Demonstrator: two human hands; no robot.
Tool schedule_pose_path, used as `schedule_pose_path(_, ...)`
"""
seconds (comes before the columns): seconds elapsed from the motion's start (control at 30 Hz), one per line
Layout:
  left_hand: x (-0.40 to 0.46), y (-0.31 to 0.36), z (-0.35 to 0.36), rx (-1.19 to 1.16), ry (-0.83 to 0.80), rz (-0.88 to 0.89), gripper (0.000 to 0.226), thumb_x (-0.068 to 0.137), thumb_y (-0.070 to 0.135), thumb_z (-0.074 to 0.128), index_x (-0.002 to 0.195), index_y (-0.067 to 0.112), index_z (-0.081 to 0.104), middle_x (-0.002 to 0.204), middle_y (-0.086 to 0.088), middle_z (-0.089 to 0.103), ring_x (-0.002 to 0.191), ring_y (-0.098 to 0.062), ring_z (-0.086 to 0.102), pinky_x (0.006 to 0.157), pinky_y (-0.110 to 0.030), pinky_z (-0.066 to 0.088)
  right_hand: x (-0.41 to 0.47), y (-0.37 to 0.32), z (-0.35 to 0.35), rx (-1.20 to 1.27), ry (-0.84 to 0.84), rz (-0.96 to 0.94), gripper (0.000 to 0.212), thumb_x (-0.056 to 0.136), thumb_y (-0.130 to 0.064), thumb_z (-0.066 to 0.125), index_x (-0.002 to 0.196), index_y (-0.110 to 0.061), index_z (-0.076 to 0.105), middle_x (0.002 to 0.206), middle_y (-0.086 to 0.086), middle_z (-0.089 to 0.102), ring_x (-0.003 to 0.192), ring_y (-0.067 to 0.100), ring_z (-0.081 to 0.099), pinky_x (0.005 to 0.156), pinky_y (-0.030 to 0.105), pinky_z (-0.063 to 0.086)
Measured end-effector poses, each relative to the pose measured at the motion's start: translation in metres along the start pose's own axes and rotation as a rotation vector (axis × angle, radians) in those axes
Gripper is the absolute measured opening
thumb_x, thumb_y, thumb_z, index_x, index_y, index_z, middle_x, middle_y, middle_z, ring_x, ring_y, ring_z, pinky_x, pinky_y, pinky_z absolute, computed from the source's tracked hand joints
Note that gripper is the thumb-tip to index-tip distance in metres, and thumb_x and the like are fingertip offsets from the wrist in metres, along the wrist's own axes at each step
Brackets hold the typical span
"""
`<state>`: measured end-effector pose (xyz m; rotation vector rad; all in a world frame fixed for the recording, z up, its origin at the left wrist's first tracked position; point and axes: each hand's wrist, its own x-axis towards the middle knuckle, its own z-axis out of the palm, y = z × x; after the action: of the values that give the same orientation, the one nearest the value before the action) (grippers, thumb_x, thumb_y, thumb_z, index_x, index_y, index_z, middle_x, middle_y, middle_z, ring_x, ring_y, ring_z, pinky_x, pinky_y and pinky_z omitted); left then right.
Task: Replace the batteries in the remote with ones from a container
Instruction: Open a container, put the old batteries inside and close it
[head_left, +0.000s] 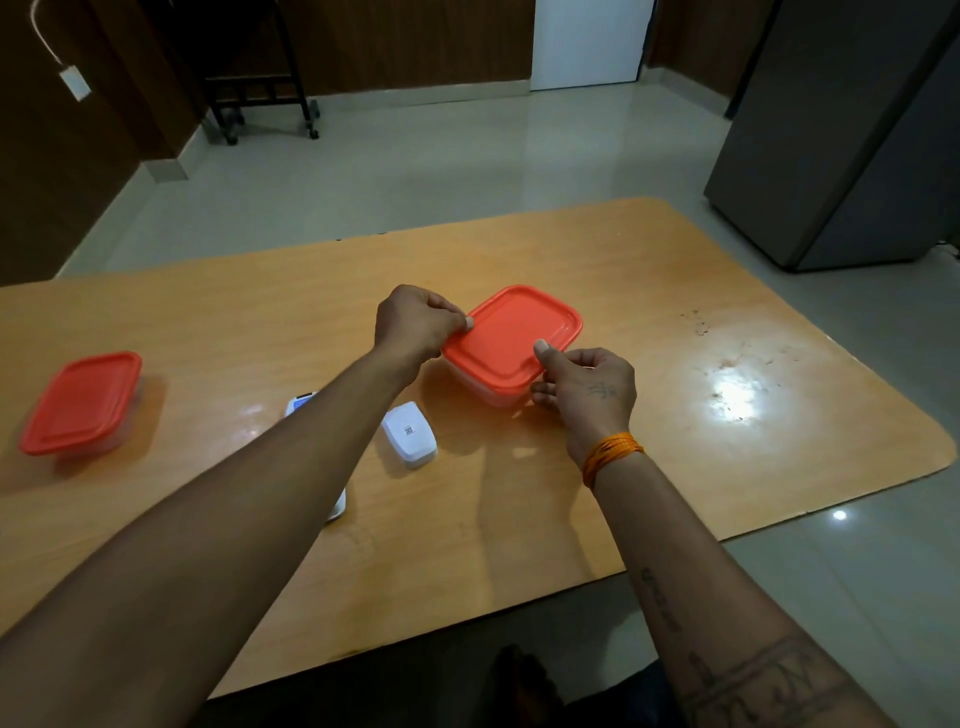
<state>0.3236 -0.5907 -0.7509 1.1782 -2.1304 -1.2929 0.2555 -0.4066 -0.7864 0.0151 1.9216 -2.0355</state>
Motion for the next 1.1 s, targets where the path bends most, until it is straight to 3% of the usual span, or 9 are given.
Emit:
schedule_pose_path(0.17, 0.001, -0.004, 0.000, -0.040, -0.044, -0.064, 0.021, 0.081, 0.027, 0.088, 0.086, 0.007, 0.081, 0.095, -0.013, 0.077, 0.089, -0.033, 0.074, 0.063, -0.036, 0.062, 0.001, 0.003, 0.001, -0.029, 0.019, 0.010, 0.035, 0.079, -0.031, 0.092, 0.086, -0.010, 0.064, 0.077, 0.013, 0.076, 0.059, 0.022, 0.076, 0.056, 0.032, 0.064)
schedule_pose_path(0.3, -0.004, -0.002, 0.000, -0.018, -0.084, -0.084, 0.027, 0.090, 0.027, 0.080, 0.093, 0.001, 0.077, 0.101, -0.020, 0.076, 0.096, -0.039, 0.074, 0.085, -0.052, 0.065, 0.002, 0.006, 0.002, -0.033, -0.004, 0.040, 0.033, 0.082, -0.035, 0.089, 0.081, -0.011, 0.065, 0.077, 0.012, 0.076, 0.069, 0.024, 0.079, 0.065, 0.040, 0.068)
schedule_pose_path(0.47, -0.022, 0.006, -0.003, -0.017, -0.130, -0.060, 0.021, 0.099, 0.025, 0.067, 0.085, 0.010, 0.065, 0.101, -0.021, 0.071, 0.096, -0.038, 0.072, 0.084, -0.051, 0.065, 0.003, 0.005, 0.005, -0.141, -0.023, 0.050, 0.031, 0.090, -0.044, 0.074, 0.090, -0.015, 0.063, 0.095, 0.014, 0.076, 0.080, 0.034, 0.078, 0.073, 0.053, 0.066)
schedule_pose_path(0.6, -0.050, 0.002, 0.002, -0.130, -0.095, -0.058, 0.019, 0.099, 0.029, 0.060, 0.092, 0.012, 0.059, 0.104, -0.017, 0.070, 0.093, -0.034, 0.071, 0.081, -0.048, 0.064, -0.006, -0.002, 0.009, -0.219, -0.089, 0.078, 0.052, 0.091, -0.064, 0.061, 0.115, -0.019, 0.052, 0.108, 0.009, 0.069, 0.088, 0.033, 0.074, 0.072, 0.054, 0.066)
schedule_pose_path(0.73, -0.082, 0.001, 0.024, -0.313, 0.054, -0.147, 0.031, 0.092, 0.039, 0.050, 0.110, 0.014, 0.051, 0.111, -0.014, 0.067, 0.103, -0.039, 0.068, 0.091, -0.061, 0.060, -0.022, 0.000, 0.014, -0.174, -0.114, 0.074, 0.064, 0.090, -0.071, 0.060, 0.116, -0.012, 0.062, 0.108, 0.012, 0.072, 0.088, 0.033, 0.074, 0.061, 0.042, 0.063)
schedule_pose_path(0.8, -0.093, 0.004, 0.032, -0.425, 0.108, -0.182, 0.037, 0.091, 0.048, 0.051, 0.112, 0.018, 0.048, 0.109, -0.008, 0.065, 0.099, -0.034, 0.069, 0.088, -0.059, 0.061, -0.028, 0.000, 0.014, -0.164, -0.107, 0.041, 0.061, 0.089, -0.073, 0.061, 0.110, -0.016, 0.066, 0.106, 0.009, 0.074, 0.090, 0.029, 0.074, 0.068, 0.039, 0.062)
schedule_pose_path(0.9, -0.100, 0.008, 0.037, -0.473, 0.140, -0.188, 0.052, 0.086, 0.071, 0.054, 0.092, 0.020, 0.060, 0.099, -0.005, 0.073, 0.090, -0.029, 0.074, 0.083, -0.051, 0.064, -0.032, -0.002, 0.012, -0.074, -0.126, 0.024, 0.047, 0.084, -0.070, 0.069, 0.092, -0.024, 0.068, 0.098, 0.005, 0.078, 0.088, 0.026, 0.077, 0.077, 0.046, 0.066)
schedule_pose_path(0.97, -0.102, 0.009, 0.037, -0.437, 0.169, -0.171, 0.056, 0.089, 0.075, 0.053, 0.075, 0.021, 0.062, 0.085, -0.003, 0.074, 0.080, -0.027, 0.076, 0.079, -0.051, 0.066, -0.034, -0.004, 0.010, -0.055, -0.133, -0.008, 0.042, 0.082, -0.068, 0.074, 0.085, -0.027, 0.066, 0.094, 0.004, 0.078, 0.082, 0.024, 0.077, 0.065, 0.039, 0.066)
schedule_pose_path(1.1, -0.104, 0.006, 0.036, -0.416, 0.196, -0.180, 0.054, 0.093, 0.069, 0.054, 0.071, 0.021, 0.063, 0.080, -0.004, 0.074, 0.075, -0.029, 0.076, 0.073, -0.053, 0.066, -0.038, -0.004, 0.010, -0.057, -0.155, -0.037, 0.037, 0.084, -0.062, 0.077, 0.087, -0.028, 0.063, 0.097, 0.005, 0.076, 0.081, 0.025, 0.076, 0.058, 0.031, 0.062)
